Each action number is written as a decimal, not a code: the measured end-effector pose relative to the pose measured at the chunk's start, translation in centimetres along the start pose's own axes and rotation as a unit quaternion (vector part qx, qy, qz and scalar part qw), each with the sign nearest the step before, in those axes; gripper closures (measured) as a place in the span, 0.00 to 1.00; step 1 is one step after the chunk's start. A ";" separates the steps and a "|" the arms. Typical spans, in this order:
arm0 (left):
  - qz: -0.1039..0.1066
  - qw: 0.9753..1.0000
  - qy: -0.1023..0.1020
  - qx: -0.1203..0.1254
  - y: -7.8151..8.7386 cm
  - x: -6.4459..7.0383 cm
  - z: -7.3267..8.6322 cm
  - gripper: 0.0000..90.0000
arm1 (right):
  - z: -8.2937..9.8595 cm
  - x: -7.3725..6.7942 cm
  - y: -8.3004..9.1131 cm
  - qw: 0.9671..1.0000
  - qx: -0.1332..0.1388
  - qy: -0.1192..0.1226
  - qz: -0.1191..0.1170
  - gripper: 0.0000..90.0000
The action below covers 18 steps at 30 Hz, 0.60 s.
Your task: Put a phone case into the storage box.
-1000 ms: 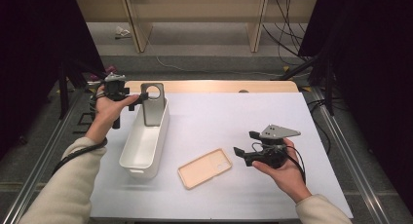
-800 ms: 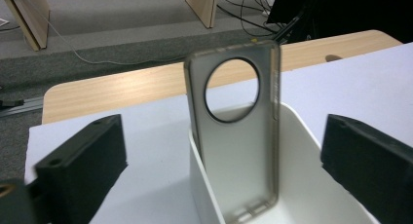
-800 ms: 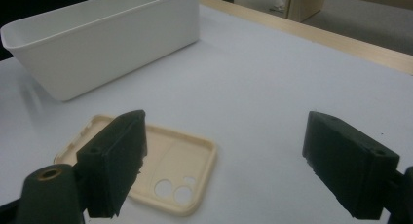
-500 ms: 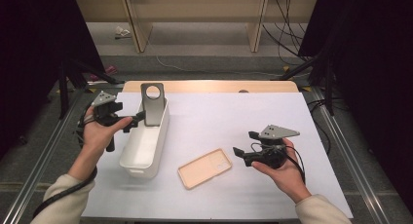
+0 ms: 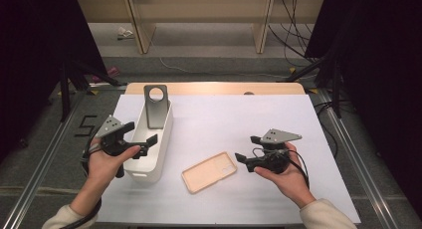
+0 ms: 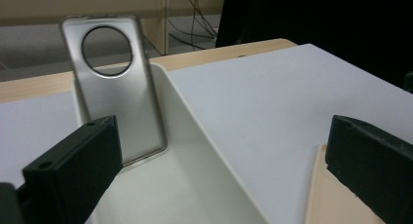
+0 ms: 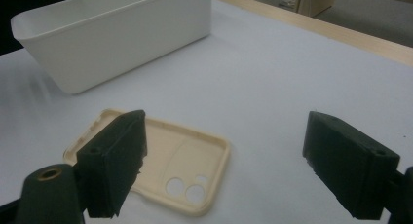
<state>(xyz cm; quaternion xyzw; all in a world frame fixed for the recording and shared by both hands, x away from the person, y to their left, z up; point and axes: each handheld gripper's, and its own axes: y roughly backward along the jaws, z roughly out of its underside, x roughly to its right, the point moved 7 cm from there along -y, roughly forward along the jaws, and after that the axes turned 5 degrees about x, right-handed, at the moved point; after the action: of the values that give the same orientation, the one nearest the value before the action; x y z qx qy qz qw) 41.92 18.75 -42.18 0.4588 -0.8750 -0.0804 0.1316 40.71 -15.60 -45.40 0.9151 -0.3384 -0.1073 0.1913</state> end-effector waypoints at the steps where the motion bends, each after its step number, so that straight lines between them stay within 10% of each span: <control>1: 0.000 1.000 0.000 0.000 0.0 0.0 0.0 0.00 | 0.0 -0.1 0.0 1.000 -0.001 0.000 -0.001 0.19; 18: 0.025 0.999 -0.026 -0.006 1.2 3.3 2.7 0.00 | 0.1 -0.1 -0.3 1.000 -0.002 0.000 -0.004 0.19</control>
<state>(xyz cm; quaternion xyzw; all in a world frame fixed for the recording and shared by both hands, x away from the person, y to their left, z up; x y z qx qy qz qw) 38.38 16.82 -43.88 0.4341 -0.8886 -0.0944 0.1140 40.74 -15.33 -45.59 0.9160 -0.3342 -0.1089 0.1931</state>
